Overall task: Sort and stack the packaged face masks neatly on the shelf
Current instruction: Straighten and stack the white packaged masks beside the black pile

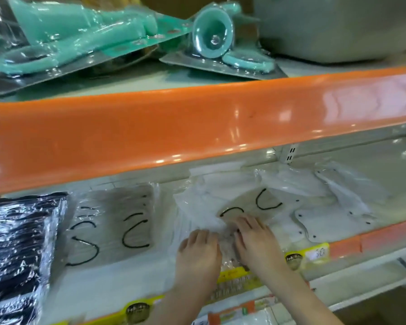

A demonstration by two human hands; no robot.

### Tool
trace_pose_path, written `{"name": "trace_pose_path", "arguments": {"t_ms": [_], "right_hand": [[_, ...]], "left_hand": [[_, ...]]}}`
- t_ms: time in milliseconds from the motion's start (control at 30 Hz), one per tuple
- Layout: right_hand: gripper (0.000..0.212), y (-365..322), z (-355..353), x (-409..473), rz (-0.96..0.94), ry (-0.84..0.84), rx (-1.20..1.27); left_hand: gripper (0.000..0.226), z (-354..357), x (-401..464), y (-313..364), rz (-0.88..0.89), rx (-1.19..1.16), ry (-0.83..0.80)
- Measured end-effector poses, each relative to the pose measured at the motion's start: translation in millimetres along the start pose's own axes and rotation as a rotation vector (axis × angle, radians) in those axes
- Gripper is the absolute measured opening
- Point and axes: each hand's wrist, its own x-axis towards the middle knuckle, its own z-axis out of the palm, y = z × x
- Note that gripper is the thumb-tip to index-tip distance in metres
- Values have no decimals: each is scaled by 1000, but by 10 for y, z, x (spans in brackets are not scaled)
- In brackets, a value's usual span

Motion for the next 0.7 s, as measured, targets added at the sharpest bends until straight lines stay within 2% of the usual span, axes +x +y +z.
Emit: {"name": "trace_pose_path", "arguments": {"t_ms": [167, 267, 500, 700], "right_hand": [[50, 341, 2, -92, 39, -121, 1], [58, 402, 2, -138, 32, -185, 29], [47, 412, -16, -142, 11, -92, 69], [30, 355, 37, -177, 5, -10, 77]], "left_hand": [[39, 164, 193, 349, 34, 1, -71], [38, 214, 273, 476, 33, 25, -134], [39, 283, 275, 537, 5, 62, -169], [31, 210, 219, 423, 87, 135, -65]]}}
